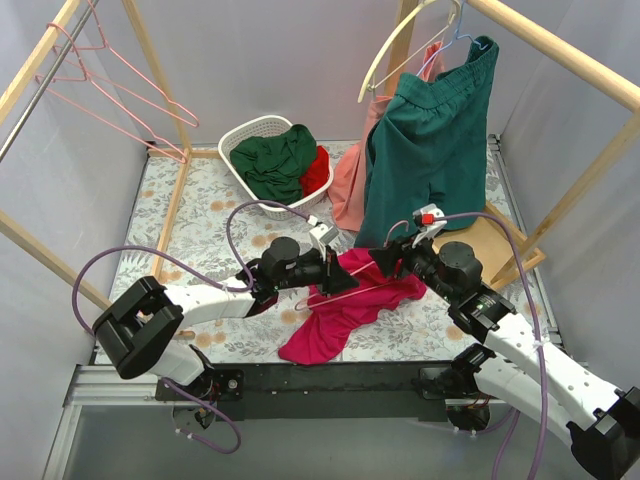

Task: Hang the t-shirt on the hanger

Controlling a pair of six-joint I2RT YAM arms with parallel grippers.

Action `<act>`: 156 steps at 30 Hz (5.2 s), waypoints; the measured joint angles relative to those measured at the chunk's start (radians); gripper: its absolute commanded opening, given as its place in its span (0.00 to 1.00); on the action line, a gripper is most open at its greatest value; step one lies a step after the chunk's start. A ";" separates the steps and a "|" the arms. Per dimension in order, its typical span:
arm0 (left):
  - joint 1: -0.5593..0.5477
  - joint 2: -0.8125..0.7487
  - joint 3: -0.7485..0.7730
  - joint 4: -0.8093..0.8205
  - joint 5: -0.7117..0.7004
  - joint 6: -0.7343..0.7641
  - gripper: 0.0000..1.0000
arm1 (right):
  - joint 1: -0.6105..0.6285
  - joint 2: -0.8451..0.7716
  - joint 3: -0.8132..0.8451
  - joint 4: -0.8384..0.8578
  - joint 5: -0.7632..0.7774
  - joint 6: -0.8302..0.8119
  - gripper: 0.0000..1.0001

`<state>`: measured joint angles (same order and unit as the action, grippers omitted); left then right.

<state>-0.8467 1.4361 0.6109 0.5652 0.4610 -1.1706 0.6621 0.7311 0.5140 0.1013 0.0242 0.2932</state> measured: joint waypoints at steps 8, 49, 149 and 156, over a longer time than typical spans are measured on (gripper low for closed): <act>-0.051 0.000 0.045 -0.097 -0.021 0.037 0.00 | 0.000 0.014 -0.008 0.055 0.023 0.023 0.50; -0.163 0.115 0.404 -0.855 -0.597 -0.027 0.44 | -0.004 -0.112 -0.167 0.089 0.067 -0.005 0.01; -0.157 -0.076 0.755 -1.022 -0.234 0.074 0.22 | 0.398 0.436 0.648 -0.201 1.171 -0.121 0.01; -0.161 -0.090 0.846 -1.073 -0.273 0.114 0.56 | 0.413 0.416 0.665 -0.230 1.128 -0.150 0.01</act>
<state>-1.0073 1.3460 1.4574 -0.5076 0.1879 -1.0561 1.0748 1.1469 1.1793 -0.1284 1.1519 0.1429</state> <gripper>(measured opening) 0.482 0.132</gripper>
